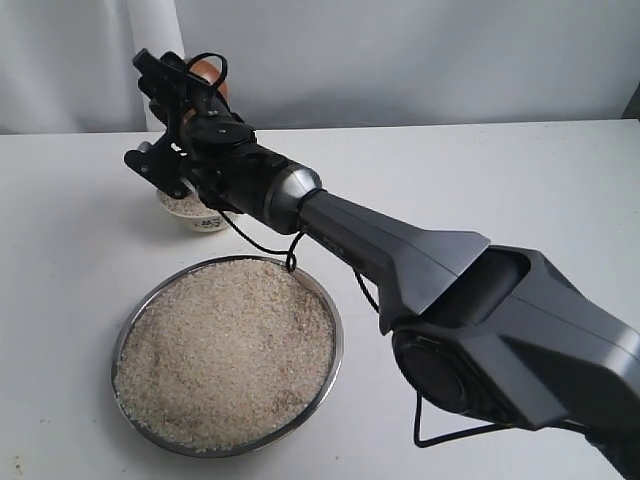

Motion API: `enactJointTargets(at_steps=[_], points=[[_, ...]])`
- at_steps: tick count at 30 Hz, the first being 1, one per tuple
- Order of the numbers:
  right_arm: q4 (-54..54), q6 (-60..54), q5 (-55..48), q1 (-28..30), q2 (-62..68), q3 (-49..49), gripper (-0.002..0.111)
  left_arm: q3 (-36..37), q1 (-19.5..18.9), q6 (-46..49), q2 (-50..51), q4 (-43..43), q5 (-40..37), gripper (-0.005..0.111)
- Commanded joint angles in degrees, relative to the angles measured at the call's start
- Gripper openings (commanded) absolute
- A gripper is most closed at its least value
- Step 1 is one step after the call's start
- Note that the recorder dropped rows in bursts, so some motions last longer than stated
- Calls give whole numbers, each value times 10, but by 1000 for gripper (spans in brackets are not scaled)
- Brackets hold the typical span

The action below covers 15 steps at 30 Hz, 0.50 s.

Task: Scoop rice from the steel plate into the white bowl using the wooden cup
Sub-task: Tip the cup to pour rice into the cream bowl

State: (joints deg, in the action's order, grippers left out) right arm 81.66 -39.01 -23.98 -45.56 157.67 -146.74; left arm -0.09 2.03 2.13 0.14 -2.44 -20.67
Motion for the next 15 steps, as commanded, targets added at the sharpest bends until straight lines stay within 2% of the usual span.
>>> enactJointTargets(at_steps=[1,15], points=[[0,2,-2,-6,-15,-4,0,1,3,-1,-1,0,8,0],[-20,-17,-24,-5,-32,30,0,1,3,0,-1,0,8,0]])
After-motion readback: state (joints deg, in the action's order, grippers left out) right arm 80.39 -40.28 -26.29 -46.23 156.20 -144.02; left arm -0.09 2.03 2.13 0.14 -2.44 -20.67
